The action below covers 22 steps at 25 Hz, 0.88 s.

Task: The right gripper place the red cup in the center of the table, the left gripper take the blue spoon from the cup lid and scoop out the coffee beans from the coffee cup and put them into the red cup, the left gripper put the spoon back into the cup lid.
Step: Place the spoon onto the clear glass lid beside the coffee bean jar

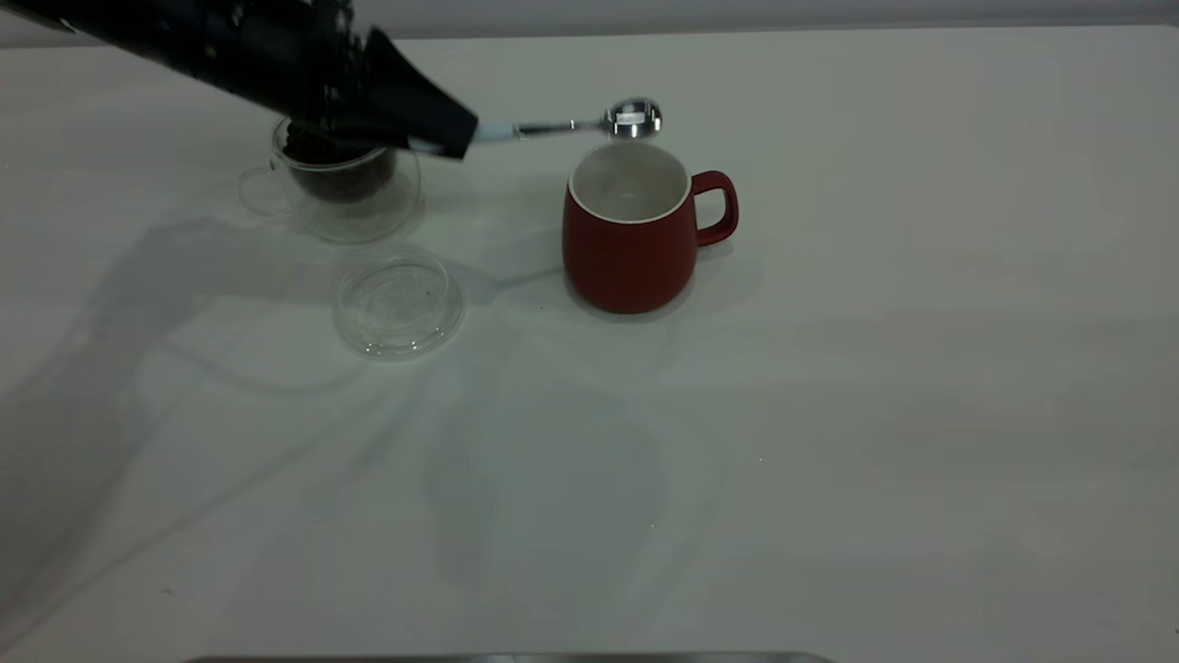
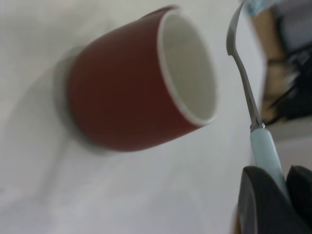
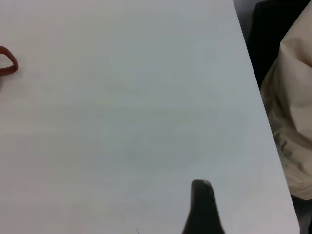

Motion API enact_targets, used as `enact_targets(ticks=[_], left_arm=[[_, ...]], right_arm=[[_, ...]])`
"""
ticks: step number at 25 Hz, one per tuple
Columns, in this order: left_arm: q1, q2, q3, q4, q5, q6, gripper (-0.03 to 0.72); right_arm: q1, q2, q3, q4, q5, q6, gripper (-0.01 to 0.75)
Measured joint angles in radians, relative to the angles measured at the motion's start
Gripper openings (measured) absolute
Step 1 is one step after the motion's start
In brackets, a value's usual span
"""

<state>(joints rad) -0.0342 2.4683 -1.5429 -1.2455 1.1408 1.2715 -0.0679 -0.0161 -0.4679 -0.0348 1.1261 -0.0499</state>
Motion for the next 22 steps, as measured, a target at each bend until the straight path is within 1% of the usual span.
enact_targets(ticks=[2, 6, 9, 12, 14, 18, 22], left_arm=[[0.027, -0.027, 0.0, -0.026, 0.005, -0.084, 0.123], [0.103, -0.109, 0.0, -0.007, 0.01, -0.294, 0.123], [0.164, -0.194, 0.0, 0.034, 0.014, -0.46, 0.123], [0.205, -0.295, 0.0, 0.106, 0.02, -0.56, 0.123], [0.217, -0.371, 0.0, 0.154, 0.023, -0.583, 0.123], [0.22, -0.507, 0.01, 0.19, 0.023, -0.594, 0.123], [0.22, -0.619, 0.118, 0.213, 0.023, -0.581, 0.123]], right_arm=[[0.0, 0.0, 0.0, 0.0, 0.0, 0.0, 0.59], [0.0, 0.0, 0.0, 0.0, 0.0, 0.0, 0.59], [0.0, 0.0, 0.0, 0.0, 0.0, 0.0, 0.59], [0.0, 0.0, 0.0, 0.0, 0.0, 0.0, 0.59], [0.0, 0.0, 0.0, 0.0, 0.0, 0.0, 0.59], [0.0, 0.0, 0.0, 0.0, 0.0, 0.0, 0.59], [0.0, 0.0, 0.0, 0.0, 0.0, 0.0, 0.59]])
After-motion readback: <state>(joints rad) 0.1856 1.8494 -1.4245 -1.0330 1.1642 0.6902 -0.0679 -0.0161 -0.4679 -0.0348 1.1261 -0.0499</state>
